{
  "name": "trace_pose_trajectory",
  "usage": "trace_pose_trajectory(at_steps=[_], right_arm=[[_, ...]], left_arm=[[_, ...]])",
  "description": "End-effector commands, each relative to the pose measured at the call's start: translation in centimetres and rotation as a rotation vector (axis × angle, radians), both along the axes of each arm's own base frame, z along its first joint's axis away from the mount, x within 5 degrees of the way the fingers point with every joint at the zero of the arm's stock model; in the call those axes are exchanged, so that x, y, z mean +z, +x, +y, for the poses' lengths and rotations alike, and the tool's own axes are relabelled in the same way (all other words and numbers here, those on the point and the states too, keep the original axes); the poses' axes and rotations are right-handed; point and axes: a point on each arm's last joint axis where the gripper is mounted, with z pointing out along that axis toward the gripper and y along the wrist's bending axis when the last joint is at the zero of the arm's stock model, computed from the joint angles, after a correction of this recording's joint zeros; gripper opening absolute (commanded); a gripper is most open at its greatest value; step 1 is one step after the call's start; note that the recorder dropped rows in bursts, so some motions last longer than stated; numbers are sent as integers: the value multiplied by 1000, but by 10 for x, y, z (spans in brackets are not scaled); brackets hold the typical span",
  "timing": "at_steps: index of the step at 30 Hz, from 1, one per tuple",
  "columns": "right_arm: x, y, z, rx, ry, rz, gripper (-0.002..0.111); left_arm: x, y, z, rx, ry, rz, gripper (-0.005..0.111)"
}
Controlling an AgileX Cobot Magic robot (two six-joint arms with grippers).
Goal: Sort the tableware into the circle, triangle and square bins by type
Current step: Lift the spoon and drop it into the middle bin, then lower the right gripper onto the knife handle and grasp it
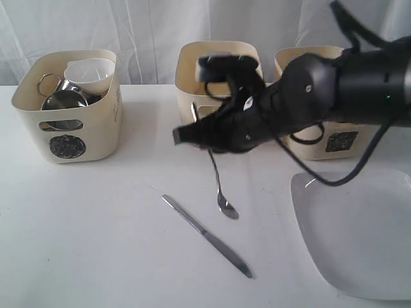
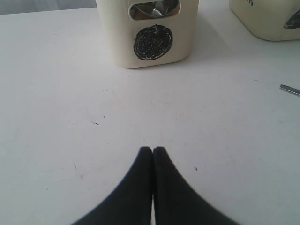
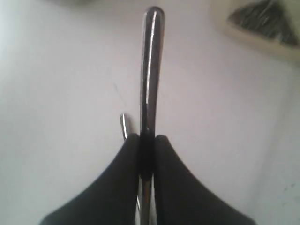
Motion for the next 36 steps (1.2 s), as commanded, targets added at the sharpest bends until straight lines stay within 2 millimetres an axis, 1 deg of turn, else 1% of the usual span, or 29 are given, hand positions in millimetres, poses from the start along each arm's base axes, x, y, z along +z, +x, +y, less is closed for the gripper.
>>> trace_pose_trajectory(at_steps=[1,4,6,10,12,15,16,18,19,20,22,23,24,26,27,29,31,33,34,35,36], right_arm=[[34,17,-33,-188,127,-196,0],[50,33,-54,-322,211,-291,0],[60,45,-64,-391,259,-342,0],[72,75,-70,-436,295,-395,0],[75,94,-71,-447,304,-416,0],[70,124,-67,-461,327,-429,0],[72,135,-65,-460,336,-446,0],[64,153,-61,-462,339,-455,0],[59,162,-60,-465,340,-460,2],[54,169,-59,-468,340,-467,5],[43,182,-56,-469,334,-474,15],[39,185,-55,-460,318,-476,21],[36,188,-54,-447,299,-476,28],[32,188,-53,-416,259,-460,34],[32,186,-52,-379,222,-442,34],[40,179,-50,-312,167,-426,34],[49,168,-48,-229,104,-395,34],[56,151,-48,-145,27,-336,34],[56,143,-49,-109,-11,-294,33],[50,120,-48,-23,-117,-200,33],[46,107,-49,20,-185,-158,33]], left_arm=[[-1,0,0,4,-16,2,0],[-1,0,0,4,-16,2,0],[-1,0,0,4,-16,2,0],[-1,0,0,4,-16,2,0],[-1,0,0,4,-16,2,0],[-1,0,0,4,-16,2,0],[-1,0,0,4,-16,2,0],[-1,0,0,4,-16,2,0],[-1,0,0,4,-16,2,0],[-1,0,0,4,-16,2,0],[-1,0,0,4,-16,2,0],[-1,0,0,4,-16,2,0],[-1,0,0,4,-16,2,0],[-1,0,0,4,-16,2,0],[-1,0,0,4,-16,2,0],[-1,0,0,4,-16,2,0],[-1,0,0,4,-16,2,0],[-1,0,0,4,-16,2,0],[-1,0,0,4,-16,2,0],[-1,0,0,4,-16,2,0],[-1,0,0,4,-16,2,0]])
